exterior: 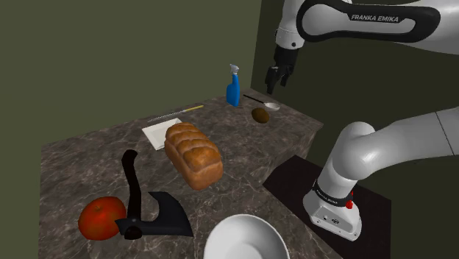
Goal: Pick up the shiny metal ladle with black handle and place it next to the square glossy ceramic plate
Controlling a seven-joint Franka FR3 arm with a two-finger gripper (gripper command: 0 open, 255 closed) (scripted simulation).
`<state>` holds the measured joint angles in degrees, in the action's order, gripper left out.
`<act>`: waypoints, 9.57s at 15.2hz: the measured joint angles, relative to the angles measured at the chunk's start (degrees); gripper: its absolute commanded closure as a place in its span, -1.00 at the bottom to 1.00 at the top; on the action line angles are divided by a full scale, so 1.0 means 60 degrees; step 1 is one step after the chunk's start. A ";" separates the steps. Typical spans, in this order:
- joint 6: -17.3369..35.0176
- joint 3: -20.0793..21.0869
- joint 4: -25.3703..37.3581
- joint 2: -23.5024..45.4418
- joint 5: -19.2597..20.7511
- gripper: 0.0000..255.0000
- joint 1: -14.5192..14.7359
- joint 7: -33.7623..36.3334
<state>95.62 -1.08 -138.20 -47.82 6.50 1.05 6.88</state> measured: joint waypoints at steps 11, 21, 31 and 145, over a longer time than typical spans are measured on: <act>0.2098 -0.1742 0.0161 0.2039 0.0440 -1.00 -0.0461 -0.1280; 0.4011 -0.3597 0.1376 0.5073 -0.0229 -1.00 -0.0536 -0.3043; 0.4856 -0.4838 0.3887 0.9073 -0.2890 -1.00 -0.0914 -0.5691; 0.8097 -0.0005 -0.1148 0.6462 -0.1508 1.00 0.2487 0.3375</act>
<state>144.20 -1.11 -145.08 -9.05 -2.55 15.97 27.13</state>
